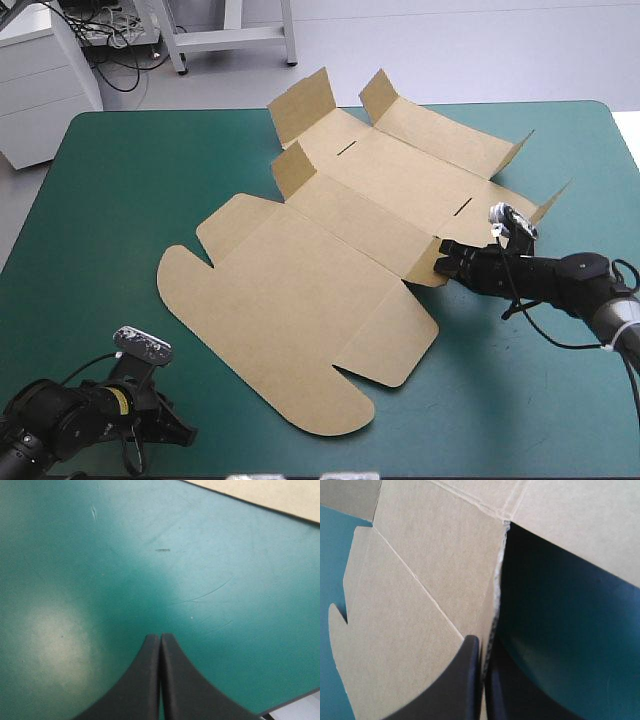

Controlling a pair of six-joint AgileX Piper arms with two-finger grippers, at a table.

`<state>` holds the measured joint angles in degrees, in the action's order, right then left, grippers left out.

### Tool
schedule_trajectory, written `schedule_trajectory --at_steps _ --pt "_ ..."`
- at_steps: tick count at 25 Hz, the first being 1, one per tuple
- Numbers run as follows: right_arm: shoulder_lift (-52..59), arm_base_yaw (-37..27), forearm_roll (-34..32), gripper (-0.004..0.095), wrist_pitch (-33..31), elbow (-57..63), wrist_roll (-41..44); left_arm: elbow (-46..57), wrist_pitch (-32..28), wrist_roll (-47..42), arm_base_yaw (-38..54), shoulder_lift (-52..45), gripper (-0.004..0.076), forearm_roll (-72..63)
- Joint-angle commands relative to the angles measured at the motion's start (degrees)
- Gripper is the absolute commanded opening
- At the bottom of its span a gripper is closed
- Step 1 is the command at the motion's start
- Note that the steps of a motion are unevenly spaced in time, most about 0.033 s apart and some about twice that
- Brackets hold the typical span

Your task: Fold the box

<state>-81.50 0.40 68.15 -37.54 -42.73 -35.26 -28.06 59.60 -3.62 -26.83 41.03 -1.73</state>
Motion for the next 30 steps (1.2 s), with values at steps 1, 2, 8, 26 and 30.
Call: schedule_trajectory --at_steps 1,2,8,26,30 --pt "1.5 0.2 -6.0 -0.0013 -4.6 -6.9 -2.4 -1.2 -1.4 -0.5 -0.3 -0.1 -0.0032 -0.3" --pt "1.5 0.2 -8.8 -0.0013 -5.3 -8.9 -2.3 -1.2 -1.4 -0.5 -0.3 -0.1 -0.0032 -0.3" --pt "1.4 0.2 -33.1 -0.0023 -9.7 -27.4 0.0 -1.2 -1.4 -0.9 -0.3 -0.1 -0.0032 -0.2" --pt "-11.7 2.6 -40.6 -0.0023 -16.2 -49.9 -32.2 -1.2 -1.4 -0.9 -0.3 -0.1 -0.0032 -0.2" --pt "-14.3 6.7 -41.7 -0.0023 -13.8 -52.4 -41.5 -1.2 -1.4 -0.9 -0.3 -0.1 -0.0032 -0.2"
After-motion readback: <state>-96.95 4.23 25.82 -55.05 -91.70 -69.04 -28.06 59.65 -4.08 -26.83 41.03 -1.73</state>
